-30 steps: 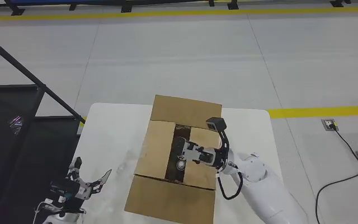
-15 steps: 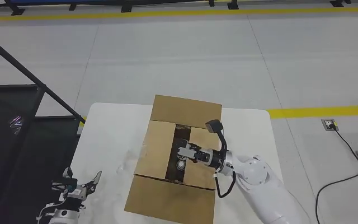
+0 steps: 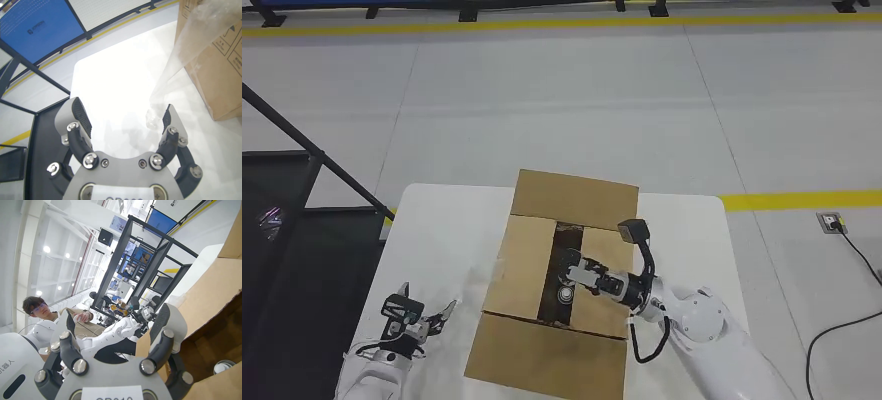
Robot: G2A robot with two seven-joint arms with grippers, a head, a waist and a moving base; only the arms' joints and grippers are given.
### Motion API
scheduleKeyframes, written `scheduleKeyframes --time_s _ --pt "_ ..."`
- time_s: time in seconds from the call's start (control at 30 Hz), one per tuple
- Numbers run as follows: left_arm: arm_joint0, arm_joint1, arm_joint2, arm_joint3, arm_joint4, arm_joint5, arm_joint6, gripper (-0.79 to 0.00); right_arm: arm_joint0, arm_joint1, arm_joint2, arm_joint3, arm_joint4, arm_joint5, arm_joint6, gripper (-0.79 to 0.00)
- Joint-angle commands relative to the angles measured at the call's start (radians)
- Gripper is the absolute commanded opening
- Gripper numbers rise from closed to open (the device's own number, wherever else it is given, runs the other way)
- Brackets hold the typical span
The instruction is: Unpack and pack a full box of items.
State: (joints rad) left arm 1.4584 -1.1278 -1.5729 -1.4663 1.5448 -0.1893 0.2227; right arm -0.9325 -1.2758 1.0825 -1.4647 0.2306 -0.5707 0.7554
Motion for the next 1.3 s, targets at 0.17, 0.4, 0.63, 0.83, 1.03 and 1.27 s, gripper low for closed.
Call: scheduleKeyframes --time_s 0.17,0.4,0.63,0.83,1.03,1.27 --pt "-0.175 -0.011 0.099 0.171 0.057 -0.043 -0.003 0.0 -0.035 0.006 0.02 -0.015 -0.007 0.0 -0.015 0.0" --pt "-0.269 -0.03 0.151 0.262 0.019 0.031 0.011 0.0 -0.05 0.01 0.032 -0.019 -0.001 -0.002 -0.015 0.0" --pt "-0.268 -0.035 0.118 0.251 -0.037 0.125 0.057 0.0 -0.042 0.01 0.032 0.004 0.018 -0.009 -0.004 0.0" --pt "-0.259 -0.035 0.074 0.245 -0.089 0.171 0.039 0.0 -0.027 0.009 0.027 0.029 0.036 -0.014 0.01 0.0" --pt "-0.284 -0.036 0.073 0.297 -0.087 0.168 0.005 0.0 -0.016 0.009 0.027 0.045 0.049 -0.01 0.026 0.0" --pt "-0.282 -0.039 0.085 0.346 -0.081 0.155 0.038 0.0 0.011 0.008 0.009 0.071 0.055 0.078 0.051 0.0"
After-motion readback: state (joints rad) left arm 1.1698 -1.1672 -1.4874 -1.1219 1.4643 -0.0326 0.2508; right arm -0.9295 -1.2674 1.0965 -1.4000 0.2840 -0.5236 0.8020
